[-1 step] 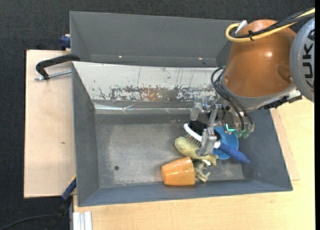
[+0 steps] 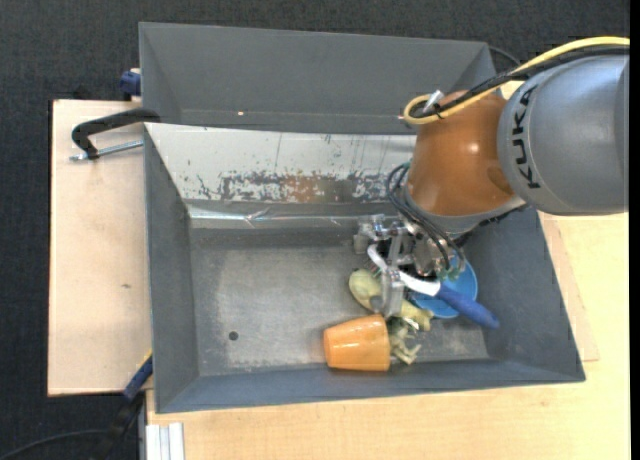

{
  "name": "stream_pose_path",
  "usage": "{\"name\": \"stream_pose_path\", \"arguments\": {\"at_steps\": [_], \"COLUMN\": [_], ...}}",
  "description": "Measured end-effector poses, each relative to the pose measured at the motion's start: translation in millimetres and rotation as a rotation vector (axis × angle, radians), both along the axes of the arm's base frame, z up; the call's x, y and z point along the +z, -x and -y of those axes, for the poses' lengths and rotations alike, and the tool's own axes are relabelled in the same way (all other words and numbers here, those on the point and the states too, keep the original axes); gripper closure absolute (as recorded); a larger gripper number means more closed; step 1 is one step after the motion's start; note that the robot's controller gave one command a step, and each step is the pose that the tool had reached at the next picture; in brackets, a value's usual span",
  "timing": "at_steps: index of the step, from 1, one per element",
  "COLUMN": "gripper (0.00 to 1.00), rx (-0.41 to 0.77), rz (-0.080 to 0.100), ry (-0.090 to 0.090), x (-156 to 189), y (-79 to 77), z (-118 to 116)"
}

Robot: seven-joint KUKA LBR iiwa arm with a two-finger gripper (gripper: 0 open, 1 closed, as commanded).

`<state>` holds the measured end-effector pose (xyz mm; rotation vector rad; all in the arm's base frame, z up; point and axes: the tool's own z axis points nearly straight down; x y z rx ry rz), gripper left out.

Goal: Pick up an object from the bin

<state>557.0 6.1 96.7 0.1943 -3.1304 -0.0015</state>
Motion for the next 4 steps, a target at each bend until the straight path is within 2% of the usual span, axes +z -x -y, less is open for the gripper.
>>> {"name": "stream_pose_path", "arguments": {"at_steps": [1,2,3,4], "gripper": [0.0,1.0,1.0,1.0], "rx": [0.091,0.095,-0.265,-0.21], "rz": [0.02,0.021,0.016,0.02], "ry": [-0.003,-0.008,-0.01,0.0], "x": [-22.2,-20.6,-20.9,125.9], "y": [13.7,13.1,8.4,12.6], "z": [36.2,31.8,52.8,53.7]}}
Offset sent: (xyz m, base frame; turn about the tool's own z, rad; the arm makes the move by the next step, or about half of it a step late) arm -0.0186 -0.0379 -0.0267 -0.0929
